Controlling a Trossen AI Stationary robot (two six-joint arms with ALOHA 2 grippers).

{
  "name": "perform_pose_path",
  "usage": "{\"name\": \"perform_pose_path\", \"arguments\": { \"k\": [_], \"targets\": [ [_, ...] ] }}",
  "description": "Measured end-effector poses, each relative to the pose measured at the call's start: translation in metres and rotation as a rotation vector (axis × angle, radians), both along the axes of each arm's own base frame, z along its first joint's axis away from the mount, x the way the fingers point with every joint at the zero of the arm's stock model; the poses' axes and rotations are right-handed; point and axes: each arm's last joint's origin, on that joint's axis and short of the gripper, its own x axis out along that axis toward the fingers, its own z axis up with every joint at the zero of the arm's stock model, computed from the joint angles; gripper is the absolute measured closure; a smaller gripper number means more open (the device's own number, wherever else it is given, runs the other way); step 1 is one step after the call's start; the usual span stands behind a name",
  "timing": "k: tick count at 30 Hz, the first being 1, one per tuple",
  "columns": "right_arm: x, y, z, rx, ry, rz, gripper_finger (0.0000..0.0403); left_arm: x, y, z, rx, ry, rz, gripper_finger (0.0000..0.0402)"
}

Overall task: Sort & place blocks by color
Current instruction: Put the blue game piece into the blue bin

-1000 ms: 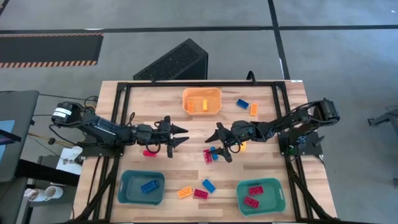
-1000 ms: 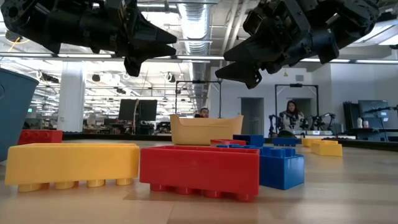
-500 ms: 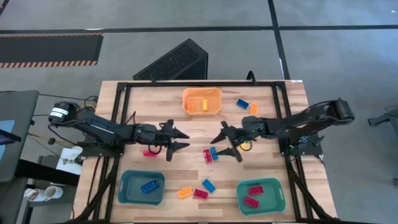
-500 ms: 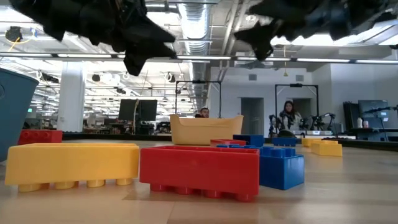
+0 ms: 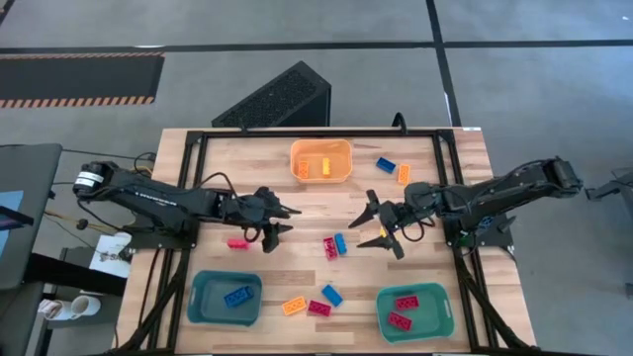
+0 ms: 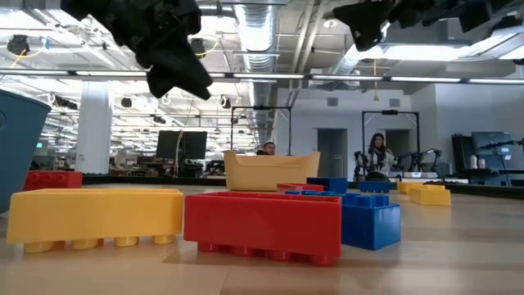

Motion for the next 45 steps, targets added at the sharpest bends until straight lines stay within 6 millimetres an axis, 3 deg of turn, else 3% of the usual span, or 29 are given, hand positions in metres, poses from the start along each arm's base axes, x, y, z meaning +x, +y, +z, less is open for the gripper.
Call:
{"name": "perform_pose_path", "arguments": {
  "k": [6, 13, 16, 23, 34, 38, 45],
  "targets": [
    [-0.007, 0.005, 0.007, -0.003, -0.032, 0.008, 0.0122, 0.018, -0.007, -0.004, -0.032, -0.102, -0.040, 0.0246],
    [-0.023, 0.013, 0.021, -0.001, -0.082, 0.013, 0.0122, 0.037, -0.022, -0.022, -0.088, -0.104, -0.139, 0.0246],
    [-0.027, 0.019, 0.024, -0.004, -0.092, 0.015, 0.0122, 0.046, -0.033, -0.020, -0.091, -0.100, -0.170, 0.0246],
    [-0.032, 0.028, 0.026, -0.014, -0.107, 0.002, 0.0122, 0.079, -0.068, -0.010, -0.039, -0.122, -0.282, 0.0246],
    [-0.036, 0.041, 0.027, 0.005, -0.111, 0.059, 0.0122, 0.136, -0.105, -0.041, -0.002, -0.021, -0.411, 0.0246],
    [-0.042, 0.045, 0.029, 0.005, -0.111, 0.091, 0.0122, 0.145, -0.115, -0.054, 0.024, 0.001, -0.471, 0.0246],
    [-0.074, 0.047, 0.050, 0.019, -0.220, 0.177, 0.0122, 0.145, -0.125, -0.066, 0.088, 0.024, -0.528, 0.0246]
  ]
}}
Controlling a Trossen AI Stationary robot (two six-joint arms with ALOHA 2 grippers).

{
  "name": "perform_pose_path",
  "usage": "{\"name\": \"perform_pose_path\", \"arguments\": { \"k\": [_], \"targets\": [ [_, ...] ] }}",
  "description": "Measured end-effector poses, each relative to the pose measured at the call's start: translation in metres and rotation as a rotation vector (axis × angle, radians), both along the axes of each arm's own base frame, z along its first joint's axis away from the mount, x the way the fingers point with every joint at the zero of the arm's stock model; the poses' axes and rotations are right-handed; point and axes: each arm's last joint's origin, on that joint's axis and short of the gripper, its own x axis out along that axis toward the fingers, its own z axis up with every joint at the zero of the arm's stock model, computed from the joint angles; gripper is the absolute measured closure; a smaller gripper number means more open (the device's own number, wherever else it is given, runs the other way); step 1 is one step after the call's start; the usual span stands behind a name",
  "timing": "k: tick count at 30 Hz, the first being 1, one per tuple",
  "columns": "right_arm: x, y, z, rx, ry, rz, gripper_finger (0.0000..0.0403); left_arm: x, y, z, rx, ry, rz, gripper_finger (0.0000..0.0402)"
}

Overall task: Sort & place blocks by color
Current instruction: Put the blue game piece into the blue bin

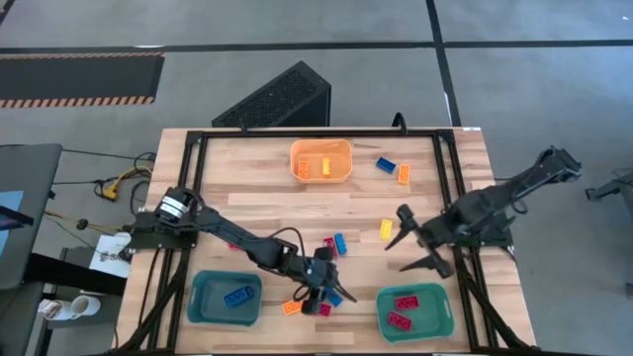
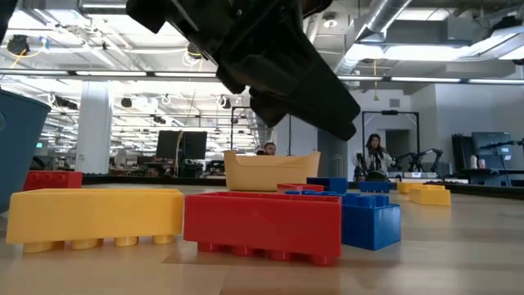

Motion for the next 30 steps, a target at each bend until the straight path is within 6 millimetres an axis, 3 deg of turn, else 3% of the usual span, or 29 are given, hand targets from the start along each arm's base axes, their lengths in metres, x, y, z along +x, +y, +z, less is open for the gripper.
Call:
{"name": "perform_pose_path", "arguments": {
  "k": [5, 16, 21, 30],
  "targets": [
    [-0.014, 0.003, 0.008, -0.011, -0.060, 0.039, 0.0122, -0.001, -0.004, 0.000, 0.077, -0.033, -0.012, 0.0246],
    [-0.022, 0.012, 0.008, 0.002, -0.055, 0.104, 0.0122, -0.002, -0.011, 0.002, 0.084, -0.068, -0.014, 0.0246],
    [-0.042, 0.012, 0.017, 0.013, -0.120, 0.169, 0.0122, 0.001, -0.021, -0.020, 0.078, -0.044, -0.044, 0.0246],
    [-0.047, 0.018, 0.014, -0.022, -0.105, 0.085, 0.0122, 0.005, -0.018, -0.023, 0.087, -0.060, -0.028, 0.0246]
  ]
}}
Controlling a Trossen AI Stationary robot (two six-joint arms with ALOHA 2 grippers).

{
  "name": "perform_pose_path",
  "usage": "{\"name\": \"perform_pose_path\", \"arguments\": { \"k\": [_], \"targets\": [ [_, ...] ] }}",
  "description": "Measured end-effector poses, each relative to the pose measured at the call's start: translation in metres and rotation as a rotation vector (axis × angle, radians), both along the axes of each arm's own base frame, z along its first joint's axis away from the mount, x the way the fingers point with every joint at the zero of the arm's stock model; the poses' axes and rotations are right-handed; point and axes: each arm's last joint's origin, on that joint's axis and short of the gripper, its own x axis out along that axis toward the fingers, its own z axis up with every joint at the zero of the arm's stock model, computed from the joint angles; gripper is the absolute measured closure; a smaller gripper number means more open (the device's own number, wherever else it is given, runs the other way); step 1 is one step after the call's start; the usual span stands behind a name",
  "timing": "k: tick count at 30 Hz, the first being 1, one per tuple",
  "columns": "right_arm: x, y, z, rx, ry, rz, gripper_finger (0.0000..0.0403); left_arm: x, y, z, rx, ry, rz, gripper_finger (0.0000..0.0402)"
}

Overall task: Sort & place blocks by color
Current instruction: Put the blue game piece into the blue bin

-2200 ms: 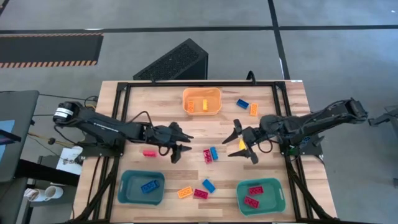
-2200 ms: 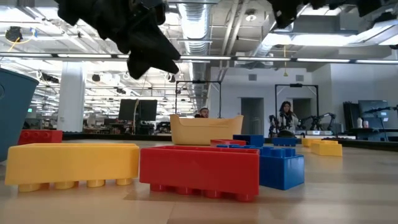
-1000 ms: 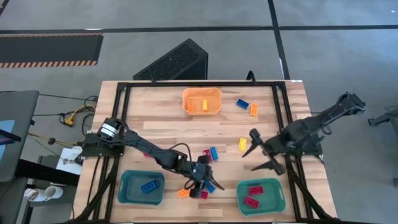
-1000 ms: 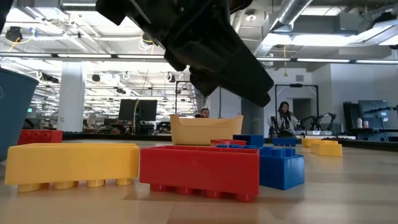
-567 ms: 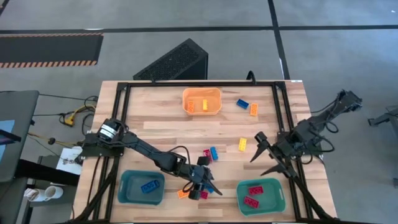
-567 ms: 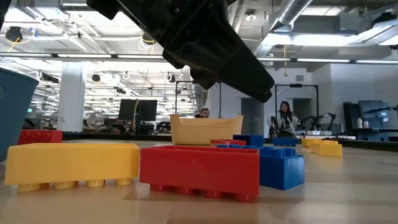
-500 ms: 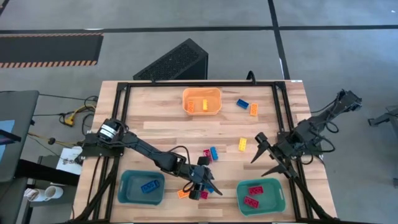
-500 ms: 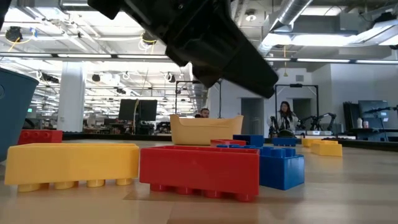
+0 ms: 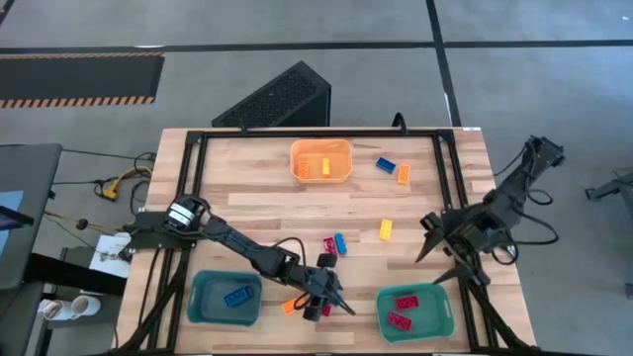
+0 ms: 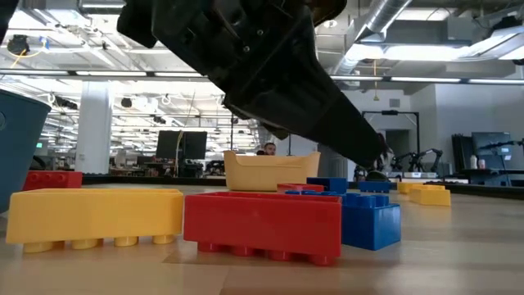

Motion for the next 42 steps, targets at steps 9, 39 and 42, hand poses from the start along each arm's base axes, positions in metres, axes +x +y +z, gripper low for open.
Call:
{"name": "perform_pose_path", "arguments": {
  "k": [9, 39, 42],
  "targets": [
    [0.001, 0.000, -0.001, -0.003, 0.004, -0.010, 0.0122, 0.002, -0.003, -0.011, -0.022, 0.015, -0.023, 0.0246],
    [0.005, 0.002, -0.005, -0.021, 0.032, -0.041, 0.0122, 0.003, 0.023, 0.006, 0.025, 0.033, 0.101, 0.0189],
    [0.005, 0.002, -0.004, -0.020, 0.030, -0.042, 0.0122, 0.002, 0.020, 0.006, -0.007, 0.037, 0.089, 0.0174]
  ]
}}
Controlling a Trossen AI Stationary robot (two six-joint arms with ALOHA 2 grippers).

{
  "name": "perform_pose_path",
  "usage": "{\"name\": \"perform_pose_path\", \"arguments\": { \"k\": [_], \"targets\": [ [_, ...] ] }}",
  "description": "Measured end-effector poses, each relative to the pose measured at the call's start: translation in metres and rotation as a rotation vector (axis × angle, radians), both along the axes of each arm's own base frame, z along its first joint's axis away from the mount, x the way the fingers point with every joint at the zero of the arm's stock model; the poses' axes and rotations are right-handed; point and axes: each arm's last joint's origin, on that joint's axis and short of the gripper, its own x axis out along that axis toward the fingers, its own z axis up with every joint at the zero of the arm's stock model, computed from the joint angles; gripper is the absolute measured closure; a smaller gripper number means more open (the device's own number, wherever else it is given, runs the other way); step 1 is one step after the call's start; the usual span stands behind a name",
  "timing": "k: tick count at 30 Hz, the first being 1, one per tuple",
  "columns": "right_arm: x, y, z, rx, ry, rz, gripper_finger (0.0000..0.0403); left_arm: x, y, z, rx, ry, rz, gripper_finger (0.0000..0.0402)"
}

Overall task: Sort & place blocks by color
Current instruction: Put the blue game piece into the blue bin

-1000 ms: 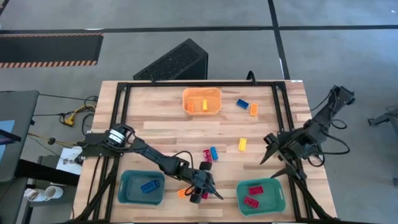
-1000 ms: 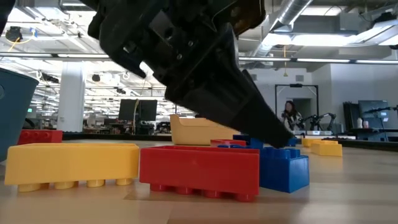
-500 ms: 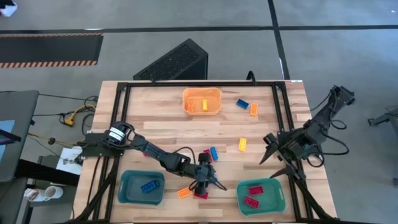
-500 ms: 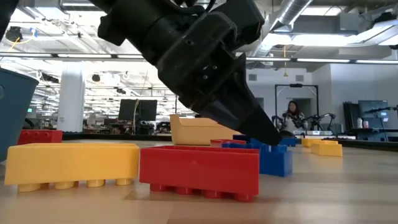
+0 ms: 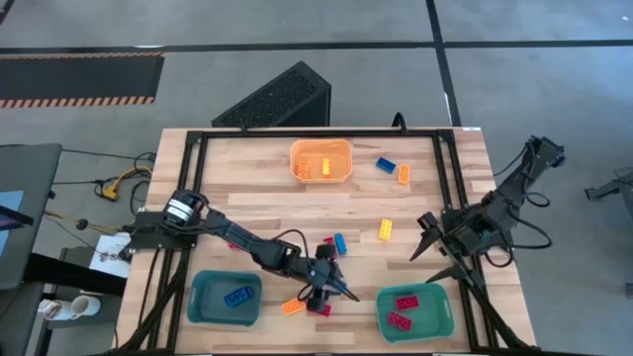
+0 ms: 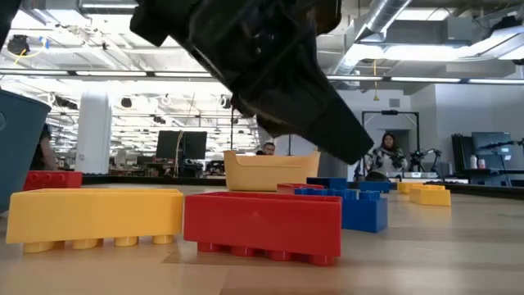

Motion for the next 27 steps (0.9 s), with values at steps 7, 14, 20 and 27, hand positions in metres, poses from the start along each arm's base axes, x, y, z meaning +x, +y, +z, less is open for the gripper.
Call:
{"name": "perform_pose_path", "arguments": {
  "k": [7, 14, 20, 27],
  "targets": [
    [0.000, 0.000, 0.000, 0.001, 0.001, -0.017, 0.0122, -0.001, 0.000, -0.013, 0.024, 0.050, 0.018, 0.0139],
    [0.003, 0.001, -0.002, -0.007, 0.010, -0.020, 0.0122, -0.004, 0.002, -0.018, 0.022, 0.106, 0.060, 0.0136],
    [0.011, -0.001, -0.005, -0.010, 0.036, -0.063, 0.0122, -0.001, 0.004, -0.033, 0.027, 0.133, 0.060, 0.0153],
    [0.019, -0.003, -0.009, -0.008, 0.064, -0.099, 0.0122, 0.001, 0.004, -0.043, 0.026, 0.143, 0.071, 0.0194]
  ]
}}
